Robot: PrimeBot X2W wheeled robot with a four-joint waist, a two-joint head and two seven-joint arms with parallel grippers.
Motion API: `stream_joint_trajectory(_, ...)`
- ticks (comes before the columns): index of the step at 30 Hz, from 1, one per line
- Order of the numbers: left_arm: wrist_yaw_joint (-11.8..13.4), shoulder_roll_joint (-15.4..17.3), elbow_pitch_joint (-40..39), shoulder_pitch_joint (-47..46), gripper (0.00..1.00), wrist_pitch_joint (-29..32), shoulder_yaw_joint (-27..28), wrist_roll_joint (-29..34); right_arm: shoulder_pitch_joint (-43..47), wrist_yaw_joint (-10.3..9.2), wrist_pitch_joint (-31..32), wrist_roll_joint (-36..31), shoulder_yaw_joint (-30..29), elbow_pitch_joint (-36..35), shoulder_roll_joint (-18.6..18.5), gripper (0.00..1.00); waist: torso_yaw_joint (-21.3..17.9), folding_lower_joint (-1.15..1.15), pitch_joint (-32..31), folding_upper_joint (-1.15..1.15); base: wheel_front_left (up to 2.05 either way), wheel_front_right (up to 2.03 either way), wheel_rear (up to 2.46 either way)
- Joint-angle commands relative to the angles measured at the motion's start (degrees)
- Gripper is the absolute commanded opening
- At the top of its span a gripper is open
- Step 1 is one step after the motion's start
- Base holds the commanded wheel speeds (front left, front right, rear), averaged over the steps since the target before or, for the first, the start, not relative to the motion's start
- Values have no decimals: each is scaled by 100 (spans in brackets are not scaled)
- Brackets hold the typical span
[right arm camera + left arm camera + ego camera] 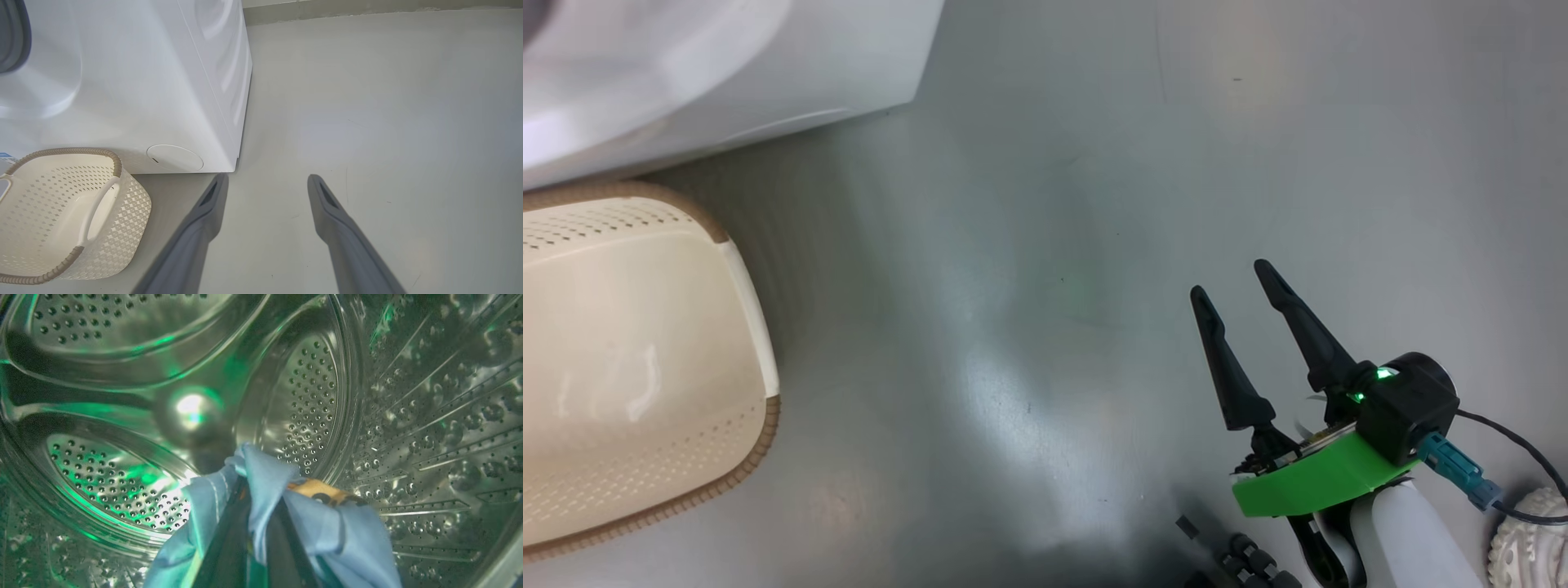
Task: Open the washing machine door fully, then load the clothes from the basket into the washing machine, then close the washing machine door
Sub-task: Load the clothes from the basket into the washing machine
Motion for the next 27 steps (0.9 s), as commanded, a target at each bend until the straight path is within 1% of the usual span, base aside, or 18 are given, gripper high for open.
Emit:
stream_joint_trajectory(1, 38, 375, -399, -123, 0, -28, 169, 132, 49, 8, -27, 88, 168, -98, 8, 100, -42, 0, 51, 0, 0, 0, 0)
stream_joint_trajectory(7, 13, 278, -565, -52, 0, -29, 281, 218, 33, 8, -27, 99, 165, -76, 8, 100, -31, 0, 81, 0, 0, 0, 0)
stream_joint_trajectory(14, -28, 238, -1297, 87, 0, -29, 421, 409, -19, 8, -27, 107, 210, -47, 8, 100, -33, 0, 59, 0, 0, 0, 0)
stream_joint_trajectory(16, -39, 205, -1284, 151, 0, -29, 458, 409, -26, 8, -27, 108, 222, -27, 8, 100, -34, 0, 38, 0, 0, 0, 0)
stream_joint_trajectory(19, -49, 124, -1010, 198, 0, -29, 511, 376, -36, 8, -27, 118, 231, -1, 8, 100, -32, 0, 30, 0, 0, 0, 0)
stream_joint_trajectory(20, -52, 86, -830, 221, 12, -29, 533, 342, -34, 8, -27, 119, 229, 8, 8, 100, -27, 0, 18, 0, 0, 0, 0)
stream_joint_trajectory(21, -56, 69, -705, 212, 47, -29, 539, 331, -30, 8, -27, 123, 225, 12, 8, 100, -22, 0, 13, 0, 0, 0, 0)
stream_joint_trajectory(22, -58, 60, -577, 204, 100, -29, 548, 330, -29, 8, -27, 125, 220, 13, 8, 100, -18, 0, 7, 0, 0, 0, 0)
stream_joint_trajectory(23, -60, 32, -366, 207, 100, -29, 565, 300, -26, 8, -27, 125, 212, 16, 8, 100, -9, 0, -8, 0, 0, 0, 0)
stream_joint_trajectory(27, -72, -33, 62, 126, 100, -29, 568, 253, -24, 8, -27, 125, 180, 25, 8, 100, 42, 0, -43, 0, 0, 0, 0)
